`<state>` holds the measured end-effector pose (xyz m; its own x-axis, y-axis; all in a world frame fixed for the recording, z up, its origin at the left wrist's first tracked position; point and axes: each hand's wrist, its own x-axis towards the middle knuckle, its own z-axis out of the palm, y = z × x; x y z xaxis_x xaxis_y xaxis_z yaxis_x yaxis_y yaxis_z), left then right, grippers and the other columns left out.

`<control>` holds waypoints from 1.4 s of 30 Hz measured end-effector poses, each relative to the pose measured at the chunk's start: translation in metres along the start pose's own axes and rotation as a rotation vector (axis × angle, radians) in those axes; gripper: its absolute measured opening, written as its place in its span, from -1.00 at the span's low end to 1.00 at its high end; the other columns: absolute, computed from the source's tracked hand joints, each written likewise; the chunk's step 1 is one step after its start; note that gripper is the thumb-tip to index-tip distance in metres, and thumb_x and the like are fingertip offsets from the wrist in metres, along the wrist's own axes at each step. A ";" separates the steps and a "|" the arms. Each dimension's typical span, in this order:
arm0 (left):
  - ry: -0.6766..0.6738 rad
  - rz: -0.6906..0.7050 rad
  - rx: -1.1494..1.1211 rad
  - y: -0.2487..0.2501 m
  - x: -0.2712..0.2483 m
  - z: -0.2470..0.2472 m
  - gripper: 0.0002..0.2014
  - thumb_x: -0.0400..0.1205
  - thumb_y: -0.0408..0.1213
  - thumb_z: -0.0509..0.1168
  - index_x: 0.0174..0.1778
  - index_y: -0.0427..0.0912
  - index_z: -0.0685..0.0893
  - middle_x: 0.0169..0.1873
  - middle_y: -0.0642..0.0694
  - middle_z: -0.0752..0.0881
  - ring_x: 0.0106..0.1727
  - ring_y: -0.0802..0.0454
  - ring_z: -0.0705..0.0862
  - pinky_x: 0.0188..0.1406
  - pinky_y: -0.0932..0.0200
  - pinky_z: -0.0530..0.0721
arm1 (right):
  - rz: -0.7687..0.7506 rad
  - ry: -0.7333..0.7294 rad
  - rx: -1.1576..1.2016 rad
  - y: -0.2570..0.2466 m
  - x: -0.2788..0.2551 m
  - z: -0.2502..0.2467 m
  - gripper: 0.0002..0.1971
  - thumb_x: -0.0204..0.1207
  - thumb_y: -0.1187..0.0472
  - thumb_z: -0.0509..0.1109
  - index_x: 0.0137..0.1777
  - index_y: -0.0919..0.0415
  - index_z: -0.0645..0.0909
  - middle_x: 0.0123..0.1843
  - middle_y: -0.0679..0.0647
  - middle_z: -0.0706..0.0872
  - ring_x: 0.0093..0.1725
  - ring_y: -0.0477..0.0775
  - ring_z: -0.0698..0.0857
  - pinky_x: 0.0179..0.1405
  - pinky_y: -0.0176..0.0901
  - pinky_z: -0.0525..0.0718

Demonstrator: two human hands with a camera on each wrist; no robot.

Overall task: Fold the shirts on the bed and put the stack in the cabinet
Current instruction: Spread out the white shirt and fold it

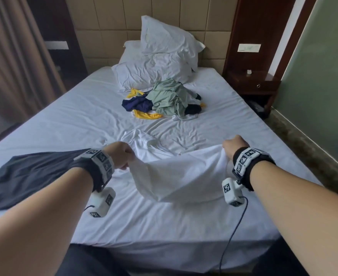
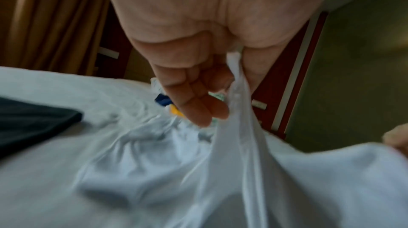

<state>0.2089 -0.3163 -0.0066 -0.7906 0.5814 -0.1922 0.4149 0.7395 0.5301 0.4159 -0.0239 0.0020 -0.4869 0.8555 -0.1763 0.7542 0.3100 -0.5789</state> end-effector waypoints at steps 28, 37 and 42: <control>0.443 0.347 -1.226 0.114 -0.159 -0.159 -0.88 0.71 -0.34 0.41 0.00 -0.27 0.60 0.06 -0.33 0.75 -0.03 -0.30 0.88 -0.01 -0.07 0.85 | -0.074 -0.266 0.479 -0.049 -0.127 -0.089 -0.67 0.73 0.14 0.19 0.29 0.39 0.54 -0.15 0.41 0.74 -0.49 0.28 0.77 -0.66 -0.19 0.58; 0.539 0.552 -1.513 0.155 -0.203 -0.201 -0.98 0.68 -0.39 0.39 -0.01 -0.24 0.68 0.01 -0.32 0.82 0.05 -0.22 0.87 0.05 -0.01 0.84 | -0.469 -0.261 1.682 -0.113 -0.184 -0.204 -0.82 0.67 0.43 0.21 0.19 0.44 0.59 0.04 0.32 0.80 0.01 0.32 0.85 -0.03 0.12 0.85; 0.627 0.630 -1.389 0.170 -0.215 -0.222 -0.77 0.52 -0.45 0.40 0.07 -0.38 0.82 0.01 -0.35 0.85 -0.13 -0.12 0.79 -0.15 0.12 0.78 | -0.813 -0.095 1.355 -0.128 -0.217 -0.244 -0.68 0.58 0.55 0.24 0.24 0.31 0.65 0.08 0.31 0.82 0.07 0.29 0.85 -0.13 -0.03 0.79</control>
<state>0.3493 -0.3912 0.3080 -0.8554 0.1788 0.4862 0.2987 -0.5966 0.7449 0.5325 -0.1479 0.3089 -0.6123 0.6085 0.5048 -0.6216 0.0241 -0.7830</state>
